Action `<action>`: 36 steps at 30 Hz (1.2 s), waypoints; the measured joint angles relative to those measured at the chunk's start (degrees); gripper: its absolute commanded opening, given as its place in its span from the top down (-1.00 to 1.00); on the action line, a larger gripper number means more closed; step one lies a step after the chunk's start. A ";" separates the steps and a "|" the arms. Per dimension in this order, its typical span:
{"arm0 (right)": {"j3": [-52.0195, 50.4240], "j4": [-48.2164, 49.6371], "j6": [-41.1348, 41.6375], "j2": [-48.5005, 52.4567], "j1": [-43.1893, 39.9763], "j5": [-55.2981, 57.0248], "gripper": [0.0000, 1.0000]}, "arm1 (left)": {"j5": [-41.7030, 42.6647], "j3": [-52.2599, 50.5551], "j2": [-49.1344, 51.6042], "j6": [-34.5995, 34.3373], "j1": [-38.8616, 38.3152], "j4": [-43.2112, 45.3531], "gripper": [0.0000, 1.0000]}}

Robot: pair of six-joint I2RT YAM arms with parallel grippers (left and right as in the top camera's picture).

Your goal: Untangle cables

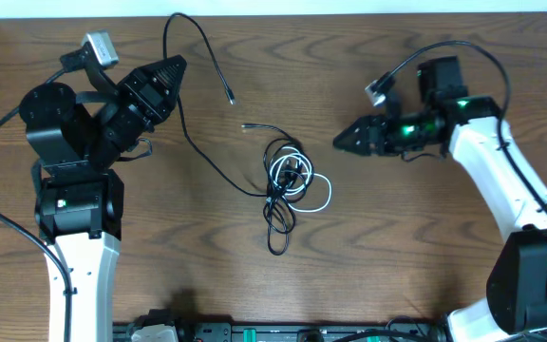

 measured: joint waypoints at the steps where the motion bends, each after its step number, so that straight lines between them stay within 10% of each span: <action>1: 0.00 -0.35 -0.09 0.00 1.42 1.68 -0.49 | 0.00 0.00 0.00 -0.17 0.00 -0.02 0.85; 21: -11.98 23.58 3.48 0.07 22.47 34.80 -0.21 | 0.00 0.00 0.00 -0.11 0.00 -0.13 0.85; 36: -16.17 34.27 3.72 3.23 23.32 39.30 -0.16 | 0.00 0.00 0.00 -0.11 0.00 -0.13 0.85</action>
